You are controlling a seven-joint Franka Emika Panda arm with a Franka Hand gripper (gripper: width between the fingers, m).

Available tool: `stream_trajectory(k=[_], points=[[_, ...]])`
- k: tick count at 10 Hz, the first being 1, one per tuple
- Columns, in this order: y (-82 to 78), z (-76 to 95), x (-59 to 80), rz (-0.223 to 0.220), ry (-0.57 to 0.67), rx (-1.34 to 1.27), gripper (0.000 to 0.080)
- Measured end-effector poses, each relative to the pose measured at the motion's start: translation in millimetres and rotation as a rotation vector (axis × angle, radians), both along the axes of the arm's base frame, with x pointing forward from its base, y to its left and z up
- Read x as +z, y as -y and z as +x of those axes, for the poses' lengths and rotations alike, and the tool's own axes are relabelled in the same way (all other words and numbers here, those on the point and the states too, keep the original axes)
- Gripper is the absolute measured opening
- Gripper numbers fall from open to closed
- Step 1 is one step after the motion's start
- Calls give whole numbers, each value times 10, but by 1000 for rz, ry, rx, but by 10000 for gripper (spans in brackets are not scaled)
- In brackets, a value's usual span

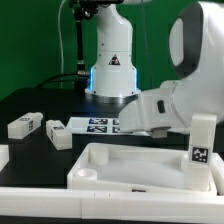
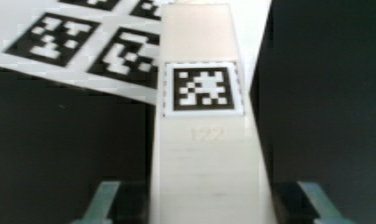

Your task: Assemble desk

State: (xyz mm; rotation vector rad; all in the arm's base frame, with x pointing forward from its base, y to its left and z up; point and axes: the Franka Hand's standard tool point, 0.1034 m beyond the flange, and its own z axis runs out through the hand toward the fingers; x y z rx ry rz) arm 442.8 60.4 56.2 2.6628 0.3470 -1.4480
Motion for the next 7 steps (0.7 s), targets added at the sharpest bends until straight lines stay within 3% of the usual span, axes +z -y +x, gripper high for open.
stream_trajectory(k=[1, 2, 5, 6, 7], points=[[72, 29, 190, 1, -4, -15, 288], [133, 24, 262, 1, -14, -26, 289], [143, 55, 223, 5, 14, -28, 289], [154, 150, 230, 37, 55, -17, 289], [219, 318, 345, 70, 124, -15, 289]])
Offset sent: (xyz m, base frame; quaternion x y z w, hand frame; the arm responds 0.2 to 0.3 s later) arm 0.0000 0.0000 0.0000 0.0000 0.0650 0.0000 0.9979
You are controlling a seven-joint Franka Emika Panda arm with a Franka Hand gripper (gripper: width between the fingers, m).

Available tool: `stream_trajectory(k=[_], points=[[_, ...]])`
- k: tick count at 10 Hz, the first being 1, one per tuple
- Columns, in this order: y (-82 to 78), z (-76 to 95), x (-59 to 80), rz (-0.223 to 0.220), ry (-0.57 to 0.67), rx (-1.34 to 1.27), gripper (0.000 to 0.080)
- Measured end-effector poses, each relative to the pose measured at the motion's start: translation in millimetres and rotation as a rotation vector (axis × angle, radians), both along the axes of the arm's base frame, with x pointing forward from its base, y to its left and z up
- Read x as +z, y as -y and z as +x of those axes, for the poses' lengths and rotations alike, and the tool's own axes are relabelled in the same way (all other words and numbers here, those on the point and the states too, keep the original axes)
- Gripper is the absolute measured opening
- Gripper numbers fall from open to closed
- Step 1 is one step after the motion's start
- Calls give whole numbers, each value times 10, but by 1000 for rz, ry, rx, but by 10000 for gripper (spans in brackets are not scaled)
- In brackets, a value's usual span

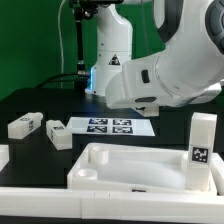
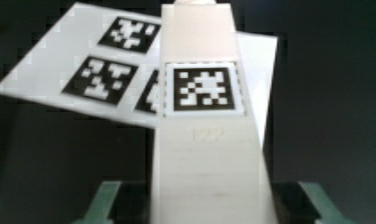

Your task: Assemble desk

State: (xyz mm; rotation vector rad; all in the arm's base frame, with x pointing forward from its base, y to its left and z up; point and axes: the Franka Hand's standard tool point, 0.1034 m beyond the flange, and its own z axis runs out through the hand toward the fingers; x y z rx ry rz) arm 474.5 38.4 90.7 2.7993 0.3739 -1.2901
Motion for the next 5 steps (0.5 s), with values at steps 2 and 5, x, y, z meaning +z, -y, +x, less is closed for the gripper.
stream_trajectory(k=[2, 5], points=[[80, 252, 321, 12, 113, -15, 290], [71, 394, 385, 46, 332, -11, 290]])
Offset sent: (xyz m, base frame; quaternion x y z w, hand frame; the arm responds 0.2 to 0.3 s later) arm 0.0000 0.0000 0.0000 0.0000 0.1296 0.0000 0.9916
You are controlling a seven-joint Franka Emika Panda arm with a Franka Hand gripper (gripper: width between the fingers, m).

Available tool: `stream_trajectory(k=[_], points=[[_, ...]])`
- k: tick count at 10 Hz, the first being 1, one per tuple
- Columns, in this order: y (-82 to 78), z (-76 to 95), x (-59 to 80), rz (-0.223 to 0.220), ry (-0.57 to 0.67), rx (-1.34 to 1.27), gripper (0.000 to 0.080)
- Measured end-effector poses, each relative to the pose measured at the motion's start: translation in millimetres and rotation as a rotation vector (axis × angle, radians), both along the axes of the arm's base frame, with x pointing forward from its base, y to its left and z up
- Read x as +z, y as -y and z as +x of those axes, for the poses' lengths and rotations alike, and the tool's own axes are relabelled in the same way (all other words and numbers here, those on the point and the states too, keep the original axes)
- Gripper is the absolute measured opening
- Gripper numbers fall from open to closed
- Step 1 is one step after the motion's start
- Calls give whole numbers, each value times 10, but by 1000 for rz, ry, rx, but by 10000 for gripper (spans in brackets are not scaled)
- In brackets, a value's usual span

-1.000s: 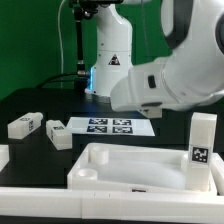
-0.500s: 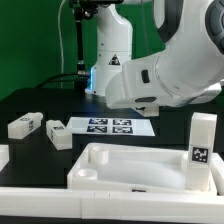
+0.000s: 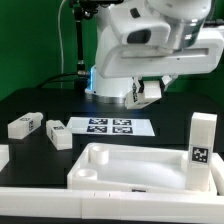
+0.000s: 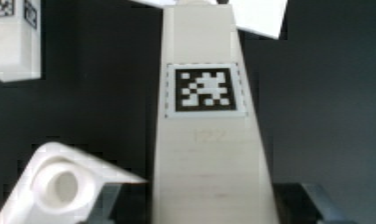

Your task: Assemble desk

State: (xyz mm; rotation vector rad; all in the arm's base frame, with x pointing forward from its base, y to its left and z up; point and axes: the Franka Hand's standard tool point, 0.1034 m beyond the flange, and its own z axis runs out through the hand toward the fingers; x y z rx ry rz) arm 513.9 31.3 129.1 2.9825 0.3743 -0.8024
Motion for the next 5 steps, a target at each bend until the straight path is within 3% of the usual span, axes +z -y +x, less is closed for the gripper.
stream_trajectory(k=[3, 4, 5], points=[[9, 84, 54, 33, 192, -11, 290], [47, 128, 245, 80, 221, -93, 290], [133, 219, 382, 88, 263, -123, 290]])
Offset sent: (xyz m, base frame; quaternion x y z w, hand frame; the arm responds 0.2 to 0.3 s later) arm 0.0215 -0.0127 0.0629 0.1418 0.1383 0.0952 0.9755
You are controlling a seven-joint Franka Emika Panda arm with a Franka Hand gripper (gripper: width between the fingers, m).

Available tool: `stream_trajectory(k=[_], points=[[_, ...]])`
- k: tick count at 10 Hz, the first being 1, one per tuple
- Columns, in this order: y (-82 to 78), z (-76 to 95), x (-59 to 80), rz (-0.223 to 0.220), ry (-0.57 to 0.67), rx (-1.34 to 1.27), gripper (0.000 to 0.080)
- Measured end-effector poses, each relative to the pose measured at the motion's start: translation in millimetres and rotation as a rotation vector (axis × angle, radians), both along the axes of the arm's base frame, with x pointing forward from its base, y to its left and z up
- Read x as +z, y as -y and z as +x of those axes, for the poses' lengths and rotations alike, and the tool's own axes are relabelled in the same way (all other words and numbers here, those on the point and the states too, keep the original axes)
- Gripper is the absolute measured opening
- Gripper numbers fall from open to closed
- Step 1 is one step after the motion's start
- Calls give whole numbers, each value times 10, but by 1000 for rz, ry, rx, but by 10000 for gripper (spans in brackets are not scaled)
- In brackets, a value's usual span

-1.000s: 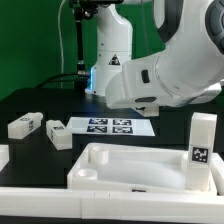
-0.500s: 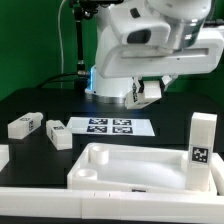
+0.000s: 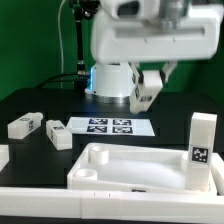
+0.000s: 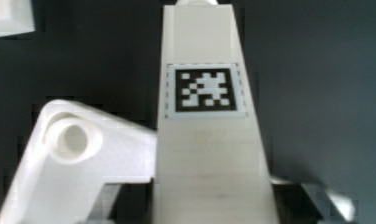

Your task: Assemble desk

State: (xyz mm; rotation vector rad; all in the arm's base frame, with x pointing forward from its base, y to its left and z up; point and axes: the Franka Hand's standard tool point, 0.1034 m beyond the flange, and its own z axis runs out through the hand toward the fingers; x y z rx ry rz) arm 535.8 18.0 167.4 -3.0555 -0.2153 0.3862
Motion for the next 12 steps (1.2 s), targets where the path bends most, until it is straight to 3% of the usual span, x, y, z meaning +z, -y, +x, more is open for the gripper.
stream_trajectory(k=[1, 5, 8, 12], points=[[25, 90, 83, 21, 63, -34, 290], [86, 164, 32, 7, 316, -53, 290], [225, 307, 159, 82, 438, -205, 290], [387, 343, 130, -3, 709, -200, 290]])
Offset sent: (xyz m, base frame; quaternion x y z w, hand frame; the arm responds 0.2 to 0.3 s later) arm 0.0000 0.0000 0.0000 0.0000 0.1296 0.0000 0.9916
